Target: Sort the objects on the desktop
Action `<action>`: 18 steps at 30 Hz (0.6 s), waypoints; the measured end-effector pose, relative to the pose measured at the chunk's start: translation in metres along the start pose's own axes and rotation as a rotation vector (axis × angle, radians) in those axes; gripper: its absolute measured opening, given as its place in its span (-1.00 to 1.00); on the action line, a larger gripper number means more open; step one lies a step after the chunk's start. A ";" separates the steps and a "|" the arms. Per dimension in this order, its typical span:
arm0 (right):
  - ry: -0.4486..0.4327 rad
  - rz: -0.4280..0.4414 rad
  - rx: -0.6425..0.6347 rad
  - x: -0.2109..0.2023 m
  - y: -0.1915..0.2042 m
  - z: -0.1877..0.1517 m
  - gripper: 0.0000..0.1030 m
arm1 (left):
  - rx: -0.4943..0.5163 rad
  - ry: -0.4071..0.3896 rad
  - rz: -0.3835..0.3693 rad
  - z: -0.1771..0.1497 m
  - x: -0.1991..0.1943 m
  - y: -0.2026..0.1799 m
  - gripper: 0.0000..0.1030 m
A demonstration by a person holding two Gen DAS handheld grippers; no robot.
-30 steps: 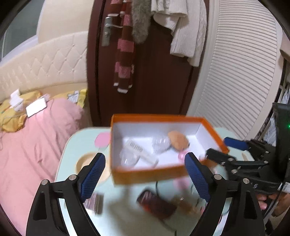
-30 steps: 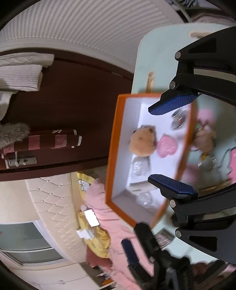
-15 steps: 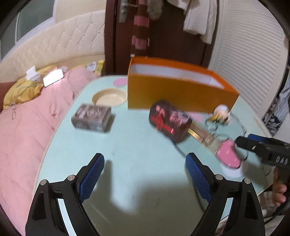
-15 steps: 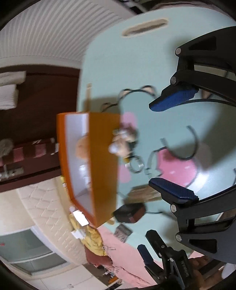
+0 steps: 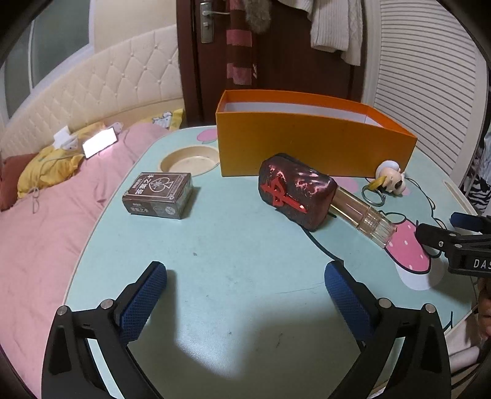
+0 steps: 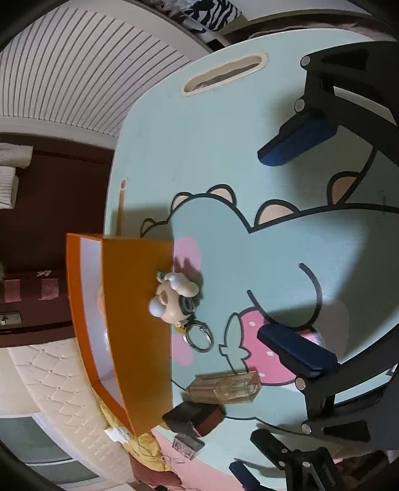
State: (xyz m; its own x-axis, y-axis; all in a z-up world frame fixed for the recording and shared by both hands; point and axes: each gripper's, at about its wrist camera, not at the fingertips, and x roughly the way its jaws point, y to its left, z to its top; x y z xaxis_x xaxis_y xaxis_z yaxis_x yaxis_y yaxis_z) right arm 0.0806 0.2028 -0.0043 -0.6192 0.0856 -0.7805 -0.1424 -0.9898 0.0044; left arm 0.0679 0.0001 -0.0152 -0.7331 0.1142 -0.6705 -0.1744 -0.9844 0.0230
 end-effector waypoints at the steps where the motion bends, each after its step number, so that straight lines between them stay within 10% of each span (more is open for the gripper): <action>1: 0.001 0.001 0.000 0.002 0.000 0.001 0.99 | 0.000 0.000 0.000 0.000 0.000 0.000 0.99; 18: -0.012 0.001 0.004 0.000 -0.004 -0.008 0.99 | -0.003 0.001 0.000 0.002 -0.001 -0.005 0.99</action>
State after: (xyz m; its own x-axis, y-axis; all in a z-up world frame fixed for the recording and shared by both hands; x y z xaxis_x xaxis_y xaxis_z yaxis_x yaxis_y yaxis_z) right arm 0.0875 0.2062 -0.0090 -0.6287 0.0863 -0.7728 -0.1448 -0.9894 0.0073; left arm 0.0677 0.0052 -0.0132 -0.7324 0.1139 -0.6713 -0.1722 -0.9848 0.0209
